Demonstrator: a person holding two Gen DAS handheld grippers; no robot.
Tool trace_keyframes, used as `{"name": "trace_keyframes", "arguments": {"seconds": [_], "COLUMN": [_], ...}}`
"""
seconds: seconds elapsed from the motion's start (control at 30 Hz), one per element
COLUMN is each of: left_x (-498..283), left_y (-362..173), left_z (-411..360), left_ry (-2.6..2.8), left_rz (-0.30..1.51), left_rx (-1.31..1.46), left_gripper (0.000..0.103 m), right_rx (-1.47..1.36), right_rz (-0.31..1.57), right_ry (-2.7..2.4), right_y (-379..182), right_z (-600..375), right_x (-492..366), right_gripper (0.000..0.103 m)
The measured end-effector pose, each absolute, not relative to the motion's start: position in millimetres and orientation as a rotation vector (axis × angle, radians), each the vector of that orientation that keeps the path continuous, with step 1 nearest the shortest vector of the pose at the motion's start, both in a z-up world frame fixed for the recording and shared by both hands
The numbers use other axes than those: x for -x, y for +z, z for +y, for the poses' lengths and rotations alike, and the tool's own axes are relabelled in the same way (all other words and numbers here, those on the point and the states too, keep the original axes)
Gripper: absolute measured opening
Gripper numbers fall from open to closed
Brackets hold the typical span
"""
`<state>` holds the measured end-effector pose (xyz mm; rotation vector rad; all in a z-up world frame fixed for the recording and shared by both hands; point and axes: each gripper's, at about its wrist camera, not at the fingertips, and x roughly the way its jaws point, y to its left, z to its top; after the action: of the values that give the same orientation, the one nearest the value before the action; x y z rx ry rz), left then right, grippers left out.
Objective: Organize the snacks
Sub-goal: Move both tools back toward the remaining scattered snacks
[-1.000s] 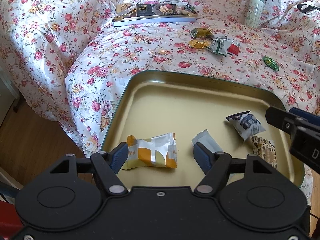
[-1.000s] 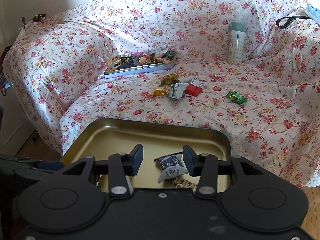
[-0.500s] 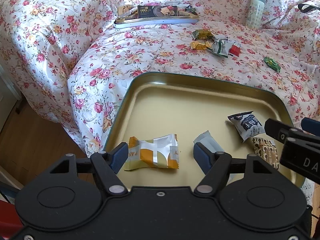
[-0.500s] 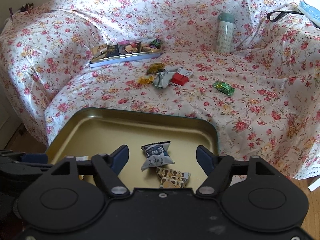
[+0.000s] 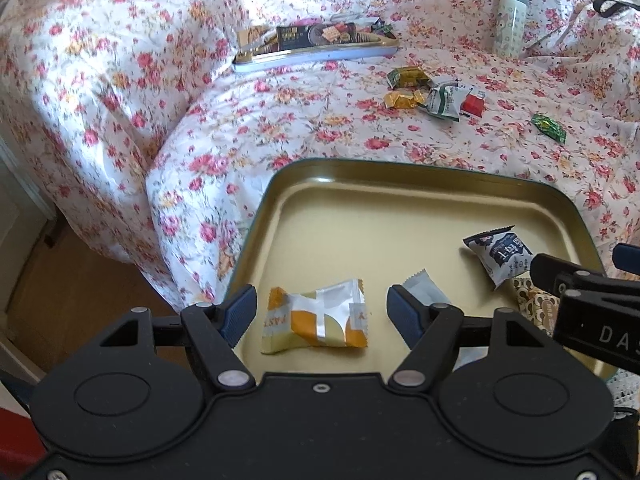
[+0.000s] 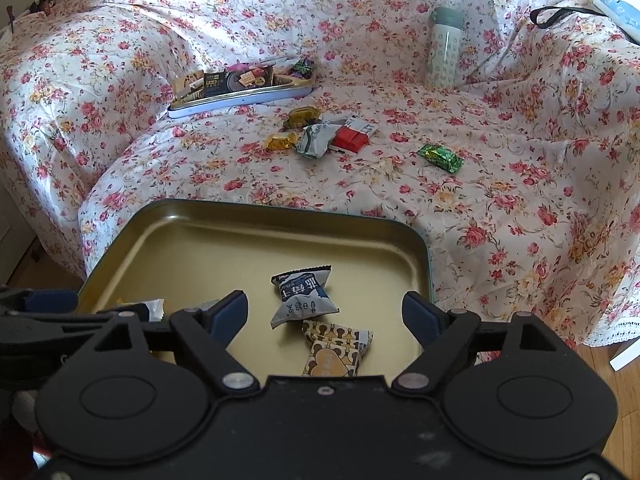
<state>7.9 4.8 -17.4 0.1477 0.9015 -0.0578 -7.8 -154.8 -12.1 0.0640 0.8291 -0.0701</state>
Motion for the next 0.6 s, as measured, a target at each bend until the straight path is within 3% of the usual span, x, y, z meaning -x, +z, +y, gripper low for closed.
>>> {"name": "trace_keyframes", "arguments": {"seconds": [0.6], "left_x": [-48], "left_y": [7], "left_z": [1], "left_ry": [-0.248], "left_rz": [0.964], "left_rx": [-0.157], "left_gripper": [0.074], "right_rx": [-0.174], "right_rz": [0.950], "right_ry": [0.004], "right_y": [-6], "right_z": [-183], "right_x": [-16], "right_gripper": [0.089]}}
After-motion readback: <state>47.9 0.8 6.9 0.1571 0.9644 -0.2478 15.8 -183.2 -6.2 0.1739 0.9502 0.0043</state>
